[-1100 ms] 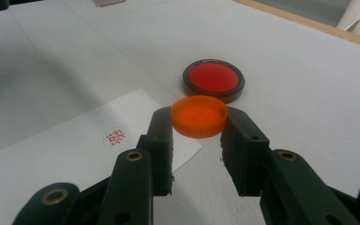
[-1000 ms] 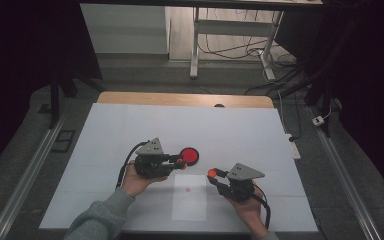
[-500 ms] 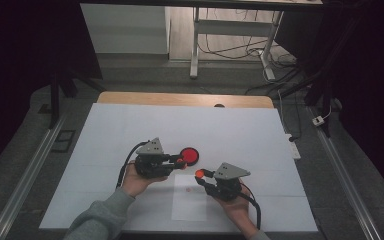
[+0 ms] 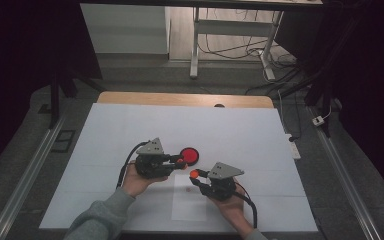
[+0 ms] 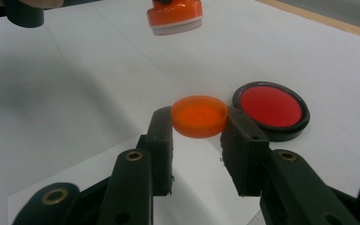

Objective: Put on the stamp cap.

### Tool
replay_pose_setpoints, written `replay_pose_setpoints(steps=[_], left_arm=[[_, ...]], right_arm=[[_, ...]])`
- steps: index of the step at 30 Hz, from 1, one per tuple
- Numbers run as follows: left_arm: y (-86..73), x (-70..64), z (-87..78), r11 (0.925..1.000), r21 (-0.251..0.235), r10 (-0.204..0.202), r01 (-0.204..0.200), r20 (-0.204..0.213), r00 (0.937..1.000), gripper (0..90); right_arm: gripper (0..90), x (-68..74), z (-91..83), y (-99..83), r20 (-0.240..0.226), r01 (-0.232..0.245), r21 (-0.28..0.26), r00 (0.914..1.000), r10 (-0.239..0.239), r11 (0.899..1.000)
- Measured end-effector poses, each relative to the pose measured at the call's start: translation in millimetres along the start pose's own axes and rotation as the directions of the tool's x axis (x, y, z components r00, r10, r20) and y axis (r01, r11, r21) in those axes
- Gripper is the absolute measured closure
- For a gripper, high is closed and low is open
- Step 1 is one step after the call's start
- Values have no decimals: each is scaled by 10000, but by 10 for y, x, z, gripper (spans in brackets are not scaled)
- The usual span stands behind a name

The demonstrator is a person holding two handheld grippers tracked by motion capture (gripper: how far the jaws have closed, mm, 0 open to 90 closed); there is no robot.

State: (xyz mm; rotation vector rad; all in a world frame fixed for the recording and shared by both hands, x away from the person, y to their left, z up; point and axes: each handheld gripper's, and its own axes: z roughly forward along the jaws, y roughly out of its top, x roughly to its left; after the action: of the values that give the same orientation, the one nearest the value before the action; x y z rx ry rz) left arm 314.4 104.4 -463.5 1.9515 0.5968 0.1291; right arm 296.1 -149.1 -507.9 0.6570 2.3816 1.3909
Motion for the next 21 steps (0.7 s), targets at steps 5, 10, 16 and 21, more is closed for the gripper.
replay_pose_setpoints(steps=[5, 10, 16, 21], left_arm=[[14, -35, 53, 10000, 38, 71, -71, 126, 9999, 718], [26, -64, 107, 9998, 102, 140, -143, 224, 9997, 718], [34, -88, 145, 9997, 134, 197, -201, 308, 9993, 718], [41, -99, 164, 9994, 223, 270, -277, 297, 9992, 718]], right_arm=[[639, 1, -1, 2, 11, 10, -17, 10000, -10, 10000], [639, 4, 2, 1, 5, 38, -24, 10000, -38, 10000], [639, -3, 2, -1, -58, 56, -21, 10000, -56, 10000], [639, 2, 14, -5, -117, 32, -81, 9999, -33, 10000]])
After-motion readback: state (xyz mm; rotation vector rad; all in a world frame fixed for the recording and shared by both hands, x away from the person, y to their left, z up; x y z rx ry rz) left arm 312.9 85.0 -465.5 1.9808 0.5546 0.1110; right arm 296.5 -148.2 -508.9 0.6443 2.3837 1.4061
